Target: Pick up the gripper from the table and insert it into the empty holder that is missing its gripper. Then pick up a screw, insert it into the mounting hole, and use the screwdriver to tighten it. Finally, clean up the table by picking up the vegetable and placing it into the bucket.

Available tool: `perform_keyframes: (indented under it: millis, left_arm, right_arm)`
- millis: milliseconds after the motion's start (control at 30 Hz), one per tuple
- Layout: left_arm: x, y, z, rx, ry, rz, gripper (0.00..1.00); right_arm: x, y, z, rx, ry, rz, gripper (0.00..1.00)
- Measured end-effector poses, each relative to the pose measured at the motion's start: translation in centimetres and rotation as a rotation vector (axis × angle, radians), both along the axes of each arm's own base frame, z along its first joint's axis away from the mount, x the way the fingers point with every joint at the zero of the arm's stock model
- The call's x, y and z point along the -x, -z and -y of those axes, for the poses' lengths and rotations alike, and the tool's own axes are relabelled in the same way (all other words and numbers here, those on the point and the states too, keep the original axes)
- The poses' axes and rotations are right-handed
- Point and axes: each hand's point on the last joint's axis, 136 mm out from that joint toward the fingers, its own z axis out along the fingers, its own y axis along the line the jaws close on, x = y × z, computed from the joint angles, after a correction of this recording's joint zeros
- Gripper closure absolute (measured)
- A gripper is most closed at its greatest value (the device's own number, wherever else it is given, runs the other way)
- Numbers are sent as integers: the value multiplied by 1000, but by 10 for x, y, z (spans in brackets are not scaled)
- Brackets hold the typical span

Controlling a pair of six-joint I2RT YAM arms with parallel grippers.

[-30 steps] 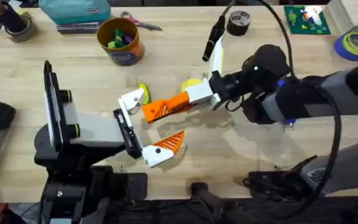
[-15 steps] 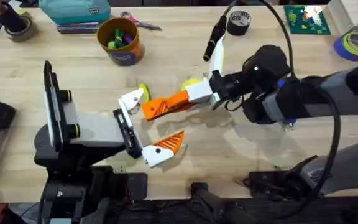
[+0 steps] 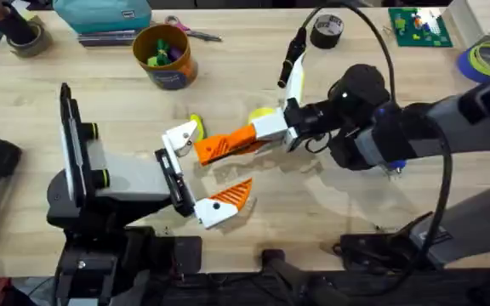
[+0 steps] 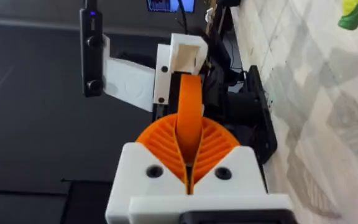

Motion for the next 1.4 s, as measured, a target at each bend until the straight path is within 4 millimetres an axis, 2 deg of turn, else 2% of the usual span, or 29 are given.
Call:
perform_keyframes:
  millis: [367,567,1400]
  left_arm:
    - [0,0,0,0,0,0,14]
    - [0,0,0,0,0,0,15]
    - [0,0,0,0,0,0,15]
  right_arm:
    - [-2,1,-1,-1,11,3,993]
    - [-2,-7,0,-33,14,57,993]
    - [-6,-5,-1,-18,38,10,993]
